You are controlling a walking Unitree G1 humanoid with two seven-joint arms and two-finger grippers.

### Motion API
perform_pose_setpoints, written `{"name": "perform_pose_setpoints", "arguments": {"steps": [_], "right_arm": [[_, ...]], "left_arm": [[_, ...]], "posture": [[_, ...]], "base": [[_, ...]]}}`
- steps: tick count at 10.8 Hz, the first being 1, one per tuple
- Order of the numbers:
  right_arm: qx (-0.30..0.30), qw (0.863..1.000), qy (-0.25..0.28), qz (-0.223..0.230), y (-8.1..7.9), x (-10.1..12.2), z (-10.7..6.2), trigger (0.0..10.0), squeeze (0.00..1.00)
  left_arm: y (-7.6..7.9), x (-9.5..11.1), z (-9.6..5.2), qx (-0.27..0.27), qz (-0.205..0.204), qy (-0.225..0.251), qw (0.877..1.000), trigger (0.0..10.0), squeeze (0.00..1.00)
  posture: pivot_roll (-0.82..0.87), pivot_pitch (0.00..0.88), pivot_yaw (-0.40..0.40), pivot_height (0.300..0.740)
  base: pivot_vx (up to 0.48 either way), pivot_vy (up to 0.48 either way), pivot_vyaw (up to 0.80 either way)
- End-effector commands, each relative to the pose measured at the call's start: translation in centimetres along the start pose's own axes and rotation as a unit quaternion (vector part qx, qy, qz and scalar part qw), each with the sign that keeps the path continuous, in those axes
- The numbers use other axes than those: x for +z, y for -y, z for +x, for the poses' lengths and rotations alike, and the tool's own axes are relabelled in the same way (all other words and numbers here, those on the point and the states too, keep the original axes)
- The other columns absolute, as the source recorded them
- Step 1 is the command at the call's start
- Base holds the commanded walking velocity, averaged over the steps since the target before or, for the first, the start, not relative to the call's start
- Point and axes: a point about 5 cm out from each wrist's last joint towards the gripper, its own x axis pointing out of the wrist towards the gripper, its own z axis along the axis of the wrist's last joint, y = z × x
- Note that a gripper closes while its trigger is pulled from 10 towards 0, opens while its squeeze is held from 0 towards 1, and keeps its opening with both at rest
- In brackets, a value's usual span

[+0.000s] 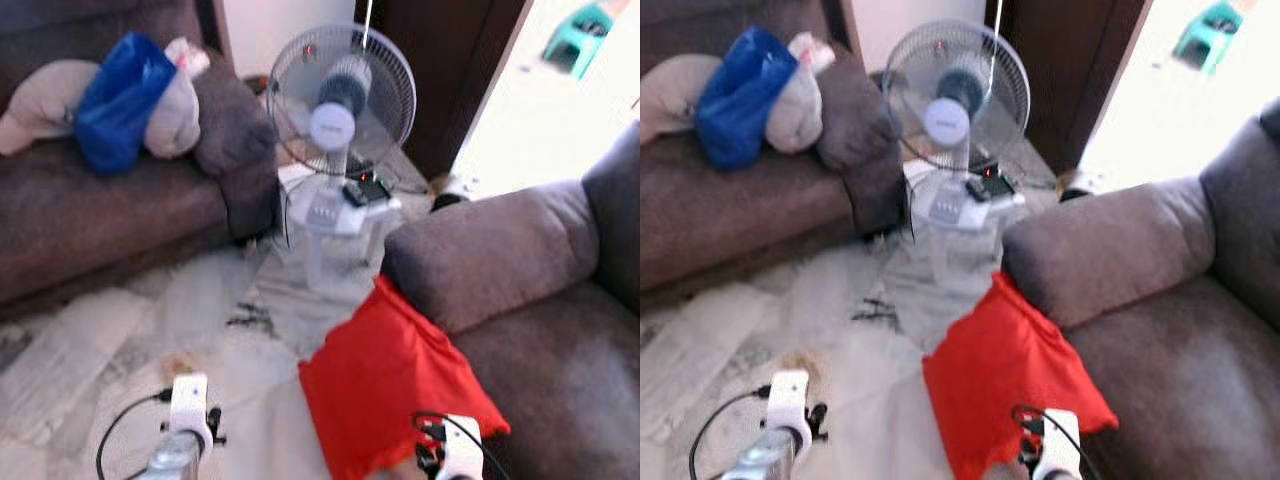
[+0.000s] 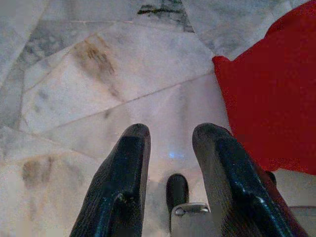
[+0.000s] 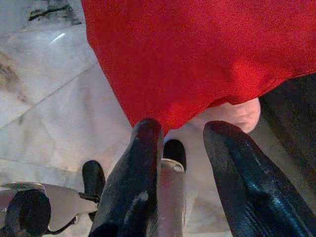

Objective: Move the pillow to the sofa from floor

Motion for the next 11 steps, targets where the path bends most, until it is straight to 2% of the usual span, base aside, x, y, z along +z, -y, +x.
{"name": "perform_pose_setpoints", "arguments": {"steps": [1,3,9,11], "right_arm": [[-0.007,1.000,-0.005,0.005,0.38,-0.43,-0.18,10.0,0.00],[-0.008,1.000,-0.008,0.006,0.37,-0.35,-0.12,10.0,0.00],[-0.012,1.000,-0.012,0.001,0.36,-0.30,-0.07,10.0,0.00],[-0.015,1.000,-0.014,-0.001,0.36,-0.43,-0.10,10.0,0.00]], "left_arm": [[-0.14,-0.91,-0.19,0.006,-0.005,-0.020,1.000,10.0,0.00],[-0.03,-0.92,-0.18,0.006,-0.004,-0.022,1.000,10.0,0.00],[-0.01,-1.39,-0.33,0.000,-0.006,-0.025,1.000,10.0,0.00],[-0.38,-1.53,-0.40,-0.003,0.024,-0.028,0.999,10.0,0.00]], "posture": [[0.02,0.083,-0.028,0.740],[0.02,0.082,-0.028,0.740],[0.02,0.069,-0.024,0.740],[0.02,0.052,-0.023,0.740]], "base": [[0.000,0.000,0.00],[0.000,0.000,0.00],[0.000,0.000,-0.75],[0.000,0.000,-0.74]]}}
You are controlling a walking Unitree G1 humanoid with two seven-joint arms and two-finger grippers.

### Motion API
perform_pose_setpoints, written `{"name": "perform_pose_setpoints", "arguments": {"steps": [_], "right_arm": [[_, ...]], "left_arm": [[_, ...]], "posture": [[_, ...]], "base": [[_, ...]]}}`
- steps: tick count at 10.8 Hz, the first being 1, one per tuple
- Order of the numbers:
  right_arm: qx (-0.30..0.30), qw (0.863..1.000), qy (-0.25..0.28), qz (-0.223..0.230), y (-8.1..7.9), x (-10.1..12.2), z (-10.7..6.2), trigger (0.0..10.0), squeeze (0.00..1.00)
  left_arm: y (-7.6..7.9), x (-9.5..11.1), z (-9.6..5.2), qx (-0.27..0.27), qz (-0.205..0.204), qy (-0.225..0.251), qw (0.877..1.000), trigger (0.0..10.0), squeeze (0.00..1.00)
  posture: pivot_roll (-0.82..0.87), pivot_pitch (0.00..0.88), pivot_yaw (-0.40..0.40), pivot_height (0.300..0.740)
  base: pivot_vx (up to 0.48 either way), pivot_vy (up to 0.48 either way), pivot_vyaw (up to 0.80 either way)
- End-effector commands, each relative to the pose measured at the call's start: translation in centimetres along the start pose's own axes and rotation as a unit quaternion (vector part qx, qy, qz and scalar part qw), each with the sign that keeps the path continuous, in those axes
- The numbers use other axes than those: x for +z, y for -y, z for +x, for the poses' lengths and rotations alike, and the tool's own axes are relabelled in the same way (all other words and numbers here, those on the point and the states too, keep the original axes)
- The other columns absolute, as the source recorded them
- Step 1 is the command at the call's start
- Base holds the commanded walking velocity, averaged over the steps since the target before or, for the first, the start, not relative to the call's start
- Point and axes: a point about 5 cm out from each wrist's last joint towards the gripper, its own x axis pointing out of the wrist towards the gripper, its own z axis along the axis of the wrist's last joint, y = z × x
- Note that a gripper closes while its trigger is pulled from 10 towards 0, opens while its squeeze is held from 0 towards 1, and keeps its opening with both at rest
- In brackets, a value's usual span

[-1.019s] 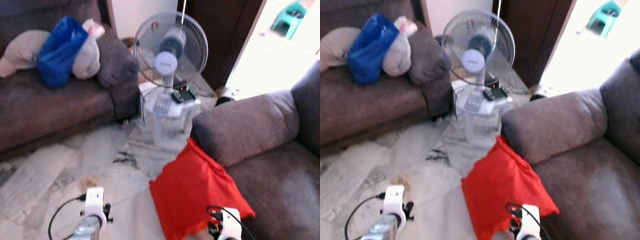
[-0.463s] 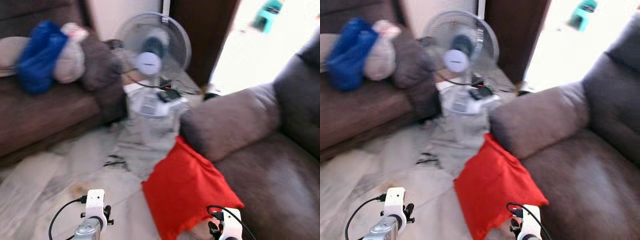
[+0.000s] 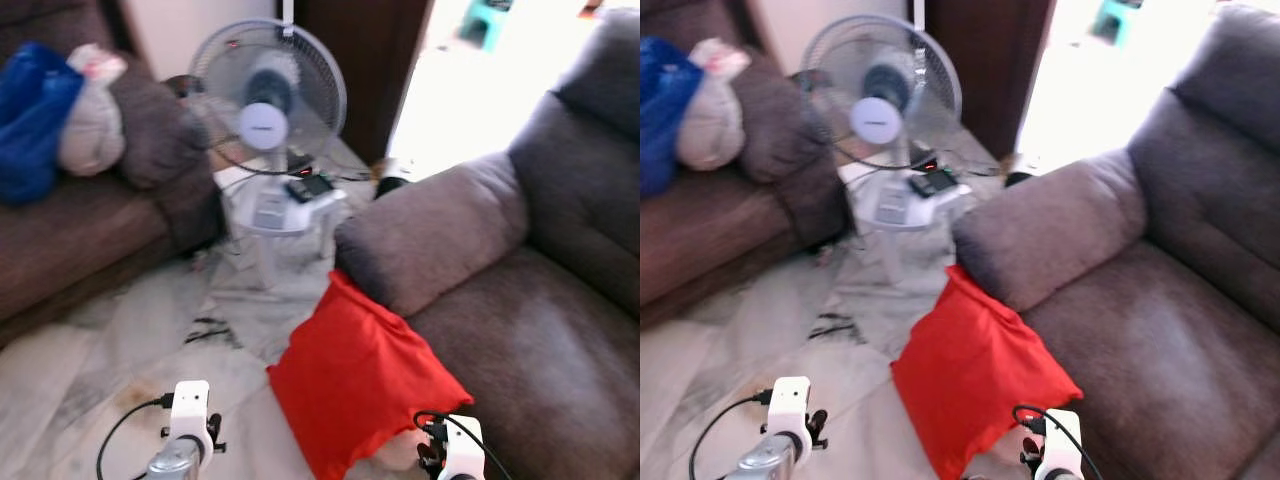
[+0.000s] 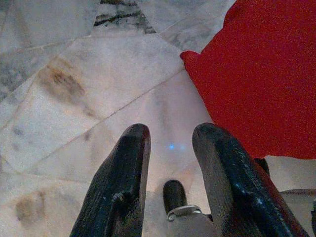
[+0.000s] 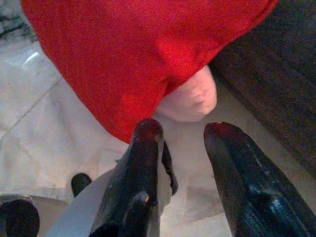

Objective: Move the pillow to the sofa from floor

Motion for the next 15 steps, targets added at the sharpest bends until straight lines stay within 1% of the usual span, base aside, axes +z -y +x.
{"name": "perform_pose_setpoints", "arguments": {"steps": [1,2,5,6,8,10,11,15], "right_arm": [[-0.004,1.000,-0.009,0.003,0.17,-0.50,-0.13,10.0,0.00],[-0.006,1.000,-0.005,0.004,0.19,-0.41,-0.13,10.0,0.00],[-0.007,1.000,0.004,0.008,0.19,-0.13,-0.08,10.0,0.00],[-0.007,1.000,-0.005,0.006,0.13,-0.28,-0.07,10.0,0.00],[-0.006,1.000,-0.004,0.007,0.09,-0.25,-0.05,10.0,0.00],[-0.010,1.000,-0.003,0.005,0.14,-0.14,-0.03,10.0,0.00],[-0.011,1.000,0.002,0.008,0.13,-0.06,-0.03,10.0,0.00],[-0.006,1.000,0.004,0.009,0.04,0.07,0.01,10.0,0.00]], "left_arm": [[-0.33,-1.04,-0.27,0.000,0.005,-0.018,1.000,10.0,0.00],[-0.58,-1.02,-0.29,0.002,-0.001,-0.017,1.000,10.0,0.00],[-0.60,-0.98,-0.27,-0.001,0.005,-0.018,1.000,10.0,0.00],[-0.38,-0.99,-0.25,0.001,0.014,-0.019,1.000,10.0,0.00],[-0.10,-1.07,-0.24,0.000,0.012,-0.021,1.000,10.0,0.00],[-0.18,-1.10,-0.26,0.000,0.012,-0.021,1.000,10.0,0.00],[-0.35,-1.16,-0.29,0.007,0.000,-0.020,1.000,10.0,0.00],[-0.73,-0.80,-0.22,0.010,0.002,-0.015,1.000,10.0,0.00]], "posture": [[0.02,0.053,-0.022,0.740],[0.02,0.055,-0.023,0.740],[0.02,0.056,-0.026,0.740],[0.02,0.058,-0.027,0.740],[0.02,0.058,-0.028,0.740],[0.02,0.065,-0.028,0.740],[0.02,0.065,-0.028,0.740],[0.02,0.075,-0.028,0.740]], "base": [[0.000,0.000,-0.74],[0.000,0.000,0.00],[0.000,0.000,0.00],[0.000,-0.480,-0.71],[0.000,-0.480,-0.69],[0.000,-0.480,-0.68],[0.000,0.000,0.00],[0.000,0.000,0.00]]}}
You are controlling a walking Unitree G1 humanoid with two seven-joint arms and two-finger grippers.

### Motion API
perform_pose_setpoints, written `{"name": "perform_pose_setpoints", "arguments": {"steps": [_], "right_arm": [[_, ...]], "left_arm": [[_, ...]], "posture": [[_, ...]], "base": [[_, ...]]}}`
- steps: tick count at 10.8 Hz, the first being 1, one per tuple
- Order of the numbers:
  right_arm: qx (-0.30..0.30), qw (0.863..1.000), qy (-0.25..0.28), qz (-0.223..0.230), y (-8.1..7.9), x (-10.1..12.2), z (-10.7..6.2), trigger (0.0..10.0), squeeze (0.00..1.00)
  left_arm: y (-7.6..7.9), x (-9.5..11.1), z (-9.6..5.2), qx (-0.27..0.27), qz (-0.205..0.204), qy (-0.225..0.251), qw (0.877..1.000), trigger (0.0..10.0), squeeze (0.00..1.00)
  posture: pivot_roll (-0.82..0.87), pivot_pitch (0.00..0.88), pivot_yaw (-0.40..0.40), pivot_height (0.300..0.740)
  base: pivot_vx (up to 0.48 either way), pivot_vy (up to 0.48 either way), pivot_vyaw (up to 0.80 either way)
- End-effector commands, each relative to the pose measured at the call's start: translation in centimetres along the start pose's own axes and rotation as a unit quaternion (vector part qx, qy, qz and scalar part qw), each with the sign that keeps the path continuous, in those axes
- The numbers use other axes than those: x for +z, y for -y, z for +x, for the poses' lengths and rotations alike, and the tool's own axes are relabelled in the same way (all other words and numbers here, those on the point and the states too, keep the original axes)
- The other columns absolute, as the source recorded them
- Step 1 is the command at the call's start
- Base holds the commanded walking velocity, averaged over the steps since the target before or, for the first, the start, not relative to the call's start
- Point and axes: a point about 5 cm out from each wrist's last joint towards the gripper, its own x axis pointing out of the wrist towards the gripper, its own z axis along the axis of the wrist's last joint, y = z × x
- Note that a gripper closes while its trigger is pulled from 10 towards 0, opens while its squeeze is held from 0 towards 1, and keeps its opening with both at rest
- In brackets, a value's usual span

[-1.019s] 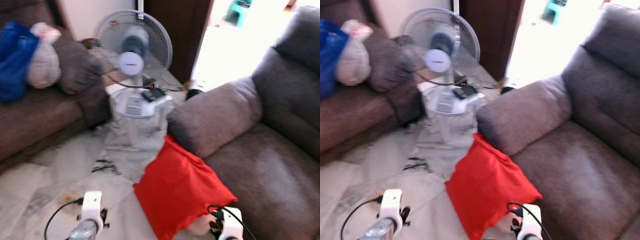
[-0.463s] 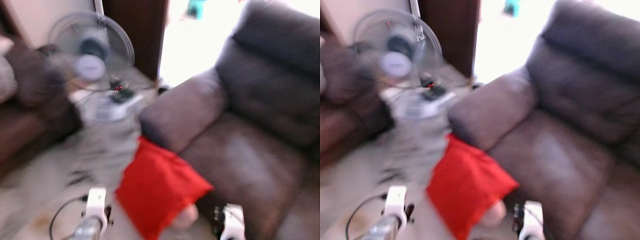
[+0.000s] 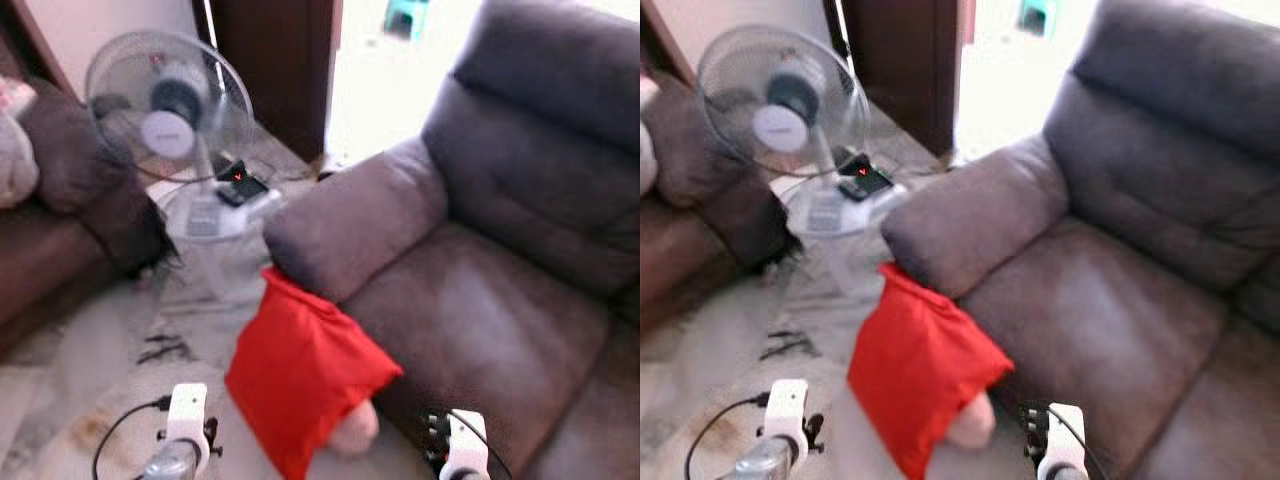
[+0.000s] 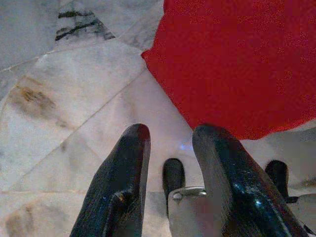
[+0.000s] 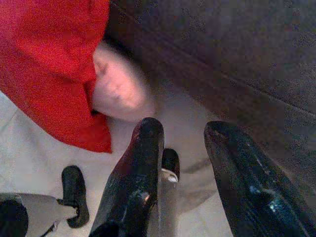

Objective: Move the pillow to the sofa from floor

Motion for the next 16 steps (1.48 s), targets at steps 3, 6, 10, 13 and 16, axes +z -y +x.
{"name": "perform_pose_setpoints", "arguments": {"steps": [3,6,10,13,16], "right_arm": [[0.003,1.000,-0.010,0.007,-0.1,-0.7,-0.2,10.0,0.00],[0.008,1.000,-0.002,0.025,-0.1,-0.9,-0.3,10.0,0.00],[0.011,1.000,-0.001,0.022,0.1,-0.7,-0.3,10.0,0.00],[0.010,1.000,-0.005,0.019,0.2,-0.7,-0.2,10.0,0.00],[0.009,1.000,-0.006,0.020,0.2,-0.7,-0.2,10.0,0.00]], "left_arm": [[-0.2,-0.3,-0.1,0.003,-0.012,0.000,1.000,10.0,0.00],[0.0,-0.1,-0.1,0.009,-0.005,0.006,1.000,10.0,0.00],[0.2,0.8,0.2,0.010,-0.016,0.021,1.000,10.0,0.00],[0.3,0.6,0.1,0.011,-0.020,0.022,1.000,10.0,0.00],[0.2,0.7,0.1,0.015,-0.021,0.022,0.999,10.0,0.00]], "posture": [[0.02,0.058,-0.028,0.740],[0.02,0.014,-0.029,0.740],[0.03,0.010,-0.044,0.740],[0.03,0.013,-0.048,0.740],[0.03,0.022,-0.049,0.740]], "base": [[0.000,0.000,0.00],[0.000,0.000,0.00],[0.000,0.000,0.00],[0.267,0.000,0.00],[0.289,0.000,0.00]]}}
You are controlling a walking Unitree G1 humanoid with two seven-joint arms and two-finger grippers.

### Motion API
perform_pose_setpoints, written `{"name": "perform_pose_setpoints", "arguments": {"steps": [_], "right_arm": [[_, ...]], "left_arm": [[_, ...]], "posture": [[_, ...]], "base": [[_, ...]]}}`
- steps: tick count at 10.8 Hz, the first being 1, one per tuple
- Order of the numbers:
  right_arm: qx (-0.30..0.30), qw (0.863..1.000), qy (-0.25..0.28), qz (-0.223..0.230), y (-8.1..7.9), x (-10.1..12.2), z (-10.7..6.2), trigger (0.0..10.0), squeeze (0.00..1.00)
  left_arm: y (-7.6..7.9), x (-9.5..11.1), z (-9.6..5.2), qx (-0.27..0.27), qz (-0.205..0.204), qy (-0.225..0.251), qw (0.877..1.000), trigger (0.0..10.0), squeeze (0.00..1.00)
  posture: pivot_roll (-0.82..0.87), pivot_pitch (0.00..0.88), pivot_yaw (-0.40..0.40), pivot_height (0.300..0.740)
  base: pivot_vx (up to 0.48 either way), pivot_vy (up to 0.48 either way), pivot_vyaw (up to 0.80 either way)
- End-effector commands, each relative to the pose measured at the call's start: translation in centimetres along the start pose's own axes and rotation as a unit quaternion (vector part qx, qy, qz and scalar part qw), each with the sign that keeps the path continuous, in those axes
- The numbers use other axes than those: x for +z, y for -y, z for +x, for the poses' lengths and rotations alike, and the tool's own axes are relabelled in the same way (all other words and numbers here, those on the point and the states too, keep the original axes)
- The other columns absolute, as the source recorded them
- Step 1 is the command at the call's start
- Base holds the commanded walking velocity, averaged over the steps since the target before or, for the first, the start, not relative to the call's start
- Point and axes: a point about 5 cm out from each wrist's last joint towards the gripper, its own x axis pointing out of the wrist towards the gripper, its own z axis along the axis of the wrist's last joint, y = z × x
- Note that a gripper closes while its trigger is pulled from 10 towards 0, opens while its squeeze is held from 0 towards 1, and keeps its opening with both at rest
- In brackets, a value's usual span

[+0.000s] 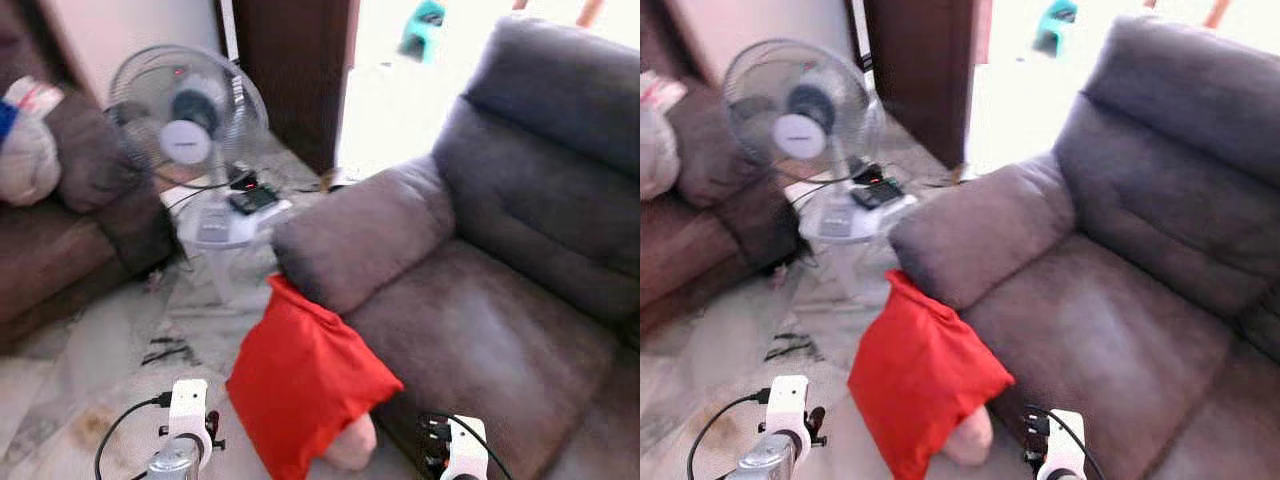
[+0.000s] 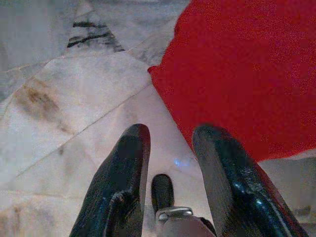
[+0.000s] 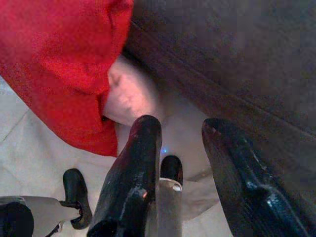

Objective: Move the pillow to the sofa from floor

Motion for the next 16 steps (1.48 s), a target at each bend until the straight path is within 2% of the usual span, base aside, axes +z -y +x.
{"name": "perform_pose_setpoints", "arguments": {"steps": [1,4,14,15,16], "right_arm": [[-0.001,1.000,-0.006,0.005,0.1,-0.2,-0.1,10.0,0.00],[0.000,1.000,-0.006,0.005,0.0,-0.3,0.0,10.0,0.00],[-0.001,1.000,0.004,0.003,0.0,0.1,0.0,10.0,0.00],[-0.010,1.000,0.017,-0.002,0.1,0.3,0.0,10.0,0.00],[-0.013,0.999,0.037,0.011,0.1,0.6,-0.1,10.0,0.00]], "left_arm": [[-0.3,0.1,0.0,0.006,-0.004,0.004,1.000,10.0,0.00],[-0.3,0.1,0.0,0.005,-0.002,0.005,1.000,10.0,0.00],[0.1,0.2,0.0,-0.001,0.008,0.010,1.000,10.0,0.00],[0.1,0.7,0.1,0.005,0.007,0.024,1.000,10.0,0.00],[0.6,2.3,0.3,-0.006,0.004,0.064,0.998,10.0,0.00]], "posture": [[0.03,0.023,-0.049,0.740],[0.03,0.027,-0.048,0.740],[0.03,0.059,-0.047,0.740],[0.03,0.061,-0.047,0.740],[0.03,0.065,-0.045,0.740]], "base": [[0.289,0.000,0.00],[0.291,0.000,0.00],[0.000,0.000,0.00],[0.000,0.000,0.00],[0.000,0.000,0.00]]}}
